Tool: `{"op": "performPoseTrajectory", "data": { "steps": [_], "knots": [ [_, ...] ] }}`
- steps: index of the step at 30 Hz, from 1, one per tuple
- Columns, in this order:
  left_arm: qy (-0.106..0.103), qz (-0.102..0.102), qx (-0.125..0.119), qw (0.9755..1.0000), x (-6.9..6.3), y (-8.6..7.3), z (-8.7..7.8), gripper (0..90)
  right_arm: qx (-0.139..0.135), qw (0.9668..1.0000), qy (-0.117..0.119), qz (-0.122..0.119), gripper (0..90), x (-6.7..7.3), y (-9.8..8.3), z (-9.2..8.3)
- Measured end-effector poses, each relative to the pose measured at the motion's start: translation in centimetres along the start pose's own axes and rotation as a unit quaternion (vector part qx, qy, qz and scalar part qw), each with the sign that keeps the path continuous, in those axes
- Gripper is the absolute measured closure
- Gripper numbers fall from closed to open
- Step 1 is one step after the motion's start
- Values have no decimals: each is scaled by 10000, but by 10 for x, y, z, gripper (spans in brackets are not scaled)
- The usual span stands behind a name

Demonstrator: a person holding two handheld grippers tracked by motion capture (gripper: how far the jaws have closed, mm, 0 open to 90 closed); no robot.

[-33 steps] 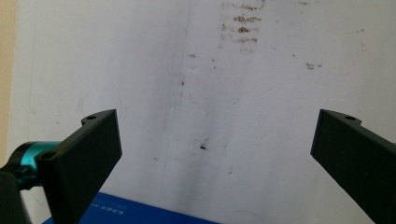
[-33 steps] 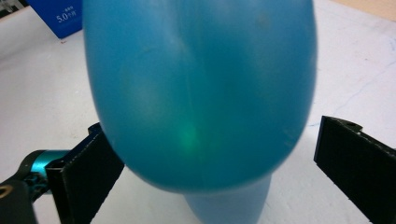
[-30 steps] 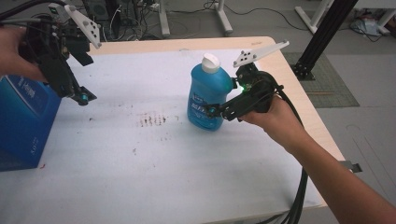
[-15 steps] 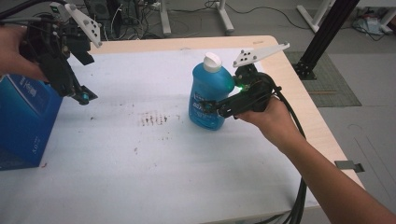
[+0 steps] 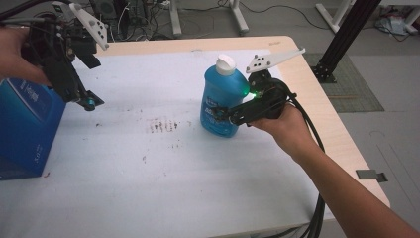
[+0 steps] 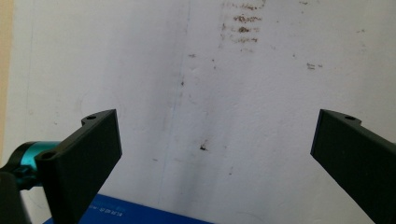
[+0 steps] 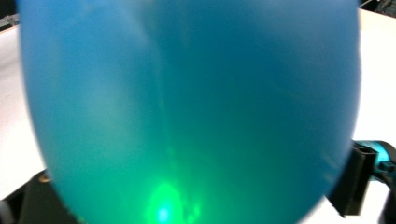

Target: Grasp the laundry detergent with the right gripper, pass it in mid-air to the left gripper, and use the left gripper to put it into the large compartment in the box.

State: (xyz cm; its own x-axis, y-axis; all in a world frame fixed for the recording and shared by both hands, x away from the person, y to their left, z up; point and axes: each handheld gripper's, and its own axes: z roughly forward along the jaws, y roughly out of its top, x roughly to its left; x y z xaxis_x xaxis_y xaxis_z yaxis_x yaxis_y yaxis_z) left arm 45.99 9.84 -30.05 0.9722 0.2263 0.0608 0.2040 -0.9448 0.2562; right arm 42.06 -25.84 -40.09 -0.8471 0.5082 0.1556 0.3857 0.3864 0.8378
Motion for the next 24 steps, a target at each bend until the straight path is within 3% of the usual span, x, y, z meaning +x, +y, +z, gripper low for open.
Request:
{"op": "performPoseTrajectory", "data": {
  "steps": [24],
  "knots": [
    [-16, -7, 11, 10000, 1, 0, 2, 17, -180, 9995, -17, -275, 382, 2, 0, 0]
  ]
}}
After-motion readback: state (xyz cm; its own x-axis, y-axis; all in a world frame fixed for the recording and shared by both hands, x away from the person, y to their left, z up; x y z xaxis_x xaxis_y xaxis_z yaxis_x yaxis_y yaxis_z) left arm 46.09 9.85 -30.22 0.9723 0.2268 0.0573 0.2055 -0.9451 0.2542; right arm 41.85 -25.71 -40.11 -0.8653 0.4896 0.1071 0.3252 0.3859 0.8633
